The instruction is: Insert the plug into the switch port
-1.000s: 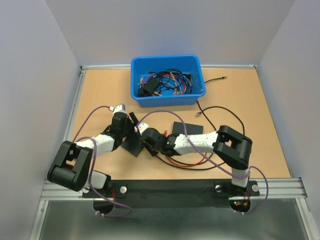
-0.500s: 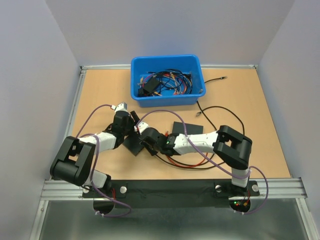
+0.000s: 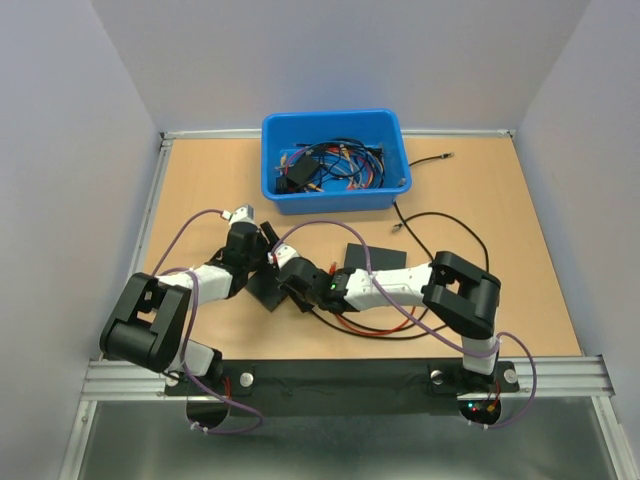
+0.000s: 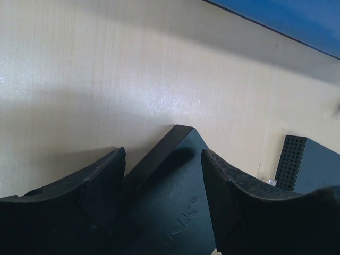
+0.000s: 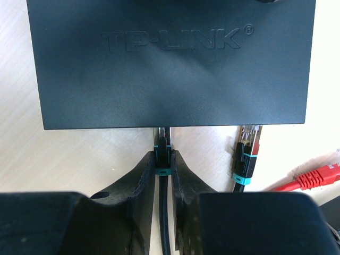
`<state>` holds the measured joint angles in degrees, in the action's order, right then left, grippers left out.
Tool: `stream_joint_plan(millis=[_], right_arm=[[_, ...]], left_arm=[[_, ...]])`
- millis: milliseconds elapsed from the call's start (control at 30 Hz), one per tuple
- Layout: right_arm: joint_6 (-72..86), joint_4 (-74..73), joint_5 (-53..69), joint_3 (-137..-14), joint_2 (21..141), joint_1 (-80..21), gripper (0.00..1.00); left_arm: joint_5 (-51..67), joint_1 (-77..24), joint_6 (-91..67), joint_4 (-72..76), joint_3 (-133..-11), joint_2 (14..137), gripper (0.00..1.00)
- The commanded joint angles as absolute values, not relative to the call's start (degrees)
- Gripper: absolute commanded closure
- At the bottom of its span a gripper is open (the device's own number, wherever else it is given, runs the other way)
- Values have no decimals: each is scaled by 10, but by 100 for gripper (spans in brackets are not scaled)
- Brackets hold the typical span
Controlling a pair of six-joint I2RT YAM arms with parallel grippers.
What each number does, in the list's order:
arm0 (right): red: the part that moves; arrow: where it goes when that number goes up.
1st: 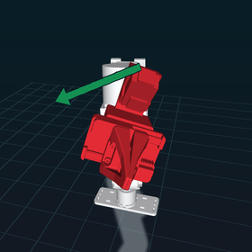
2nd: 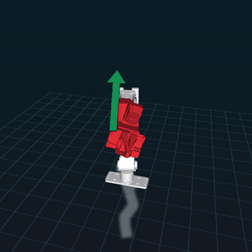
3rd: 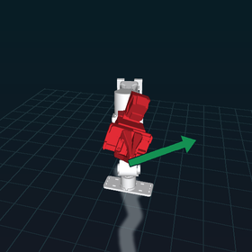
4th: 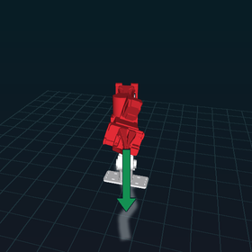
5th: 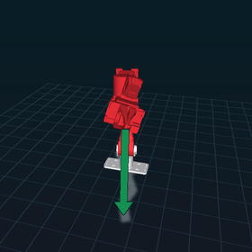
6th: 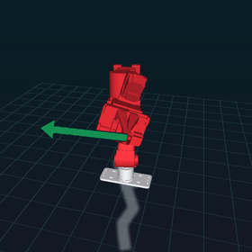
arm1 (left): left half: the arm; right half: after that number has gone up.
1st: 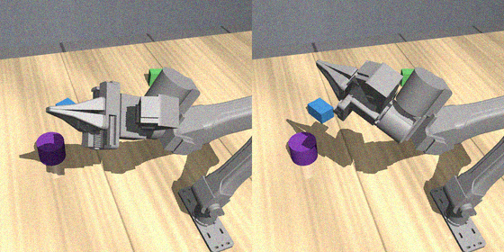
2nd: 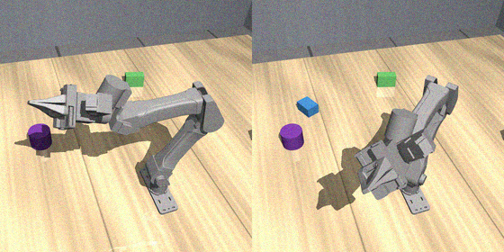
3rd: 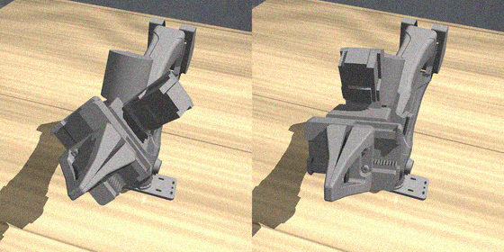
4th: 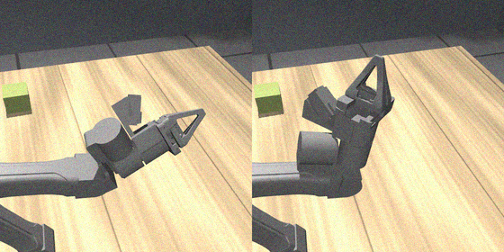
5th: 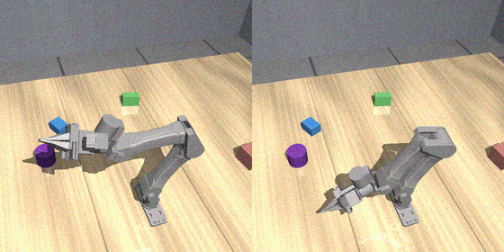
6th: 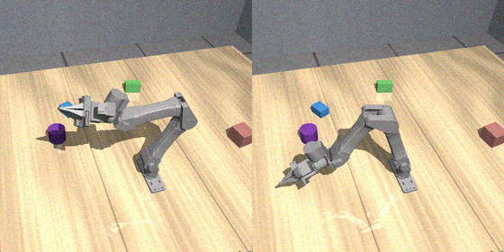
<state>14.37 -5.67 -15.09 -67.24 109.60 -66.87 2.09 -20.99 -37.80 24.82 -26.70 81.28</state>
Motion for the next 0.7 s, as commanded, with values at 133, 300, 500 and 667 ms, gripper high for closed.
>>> stream_joint_plan(millis=[133, 300, 500, 667], right_arm=[[153, 15, -185, -703, 1106, -667, 99], [158, 18, -183, -700, 1107, -667, 100], [164, 24, -184, -694, 1104, -667, 99], [170, 36, -191, -690, 1107, -667, 100]], left_arm=[[75, -225, -396, 183, -243, 830, 31], [76, -225, -396, 186, -242, 831, 31], [75, -225, -397, 185, -243, 834, 32], [74, -225, -398, 185, -245, 840, 35]])
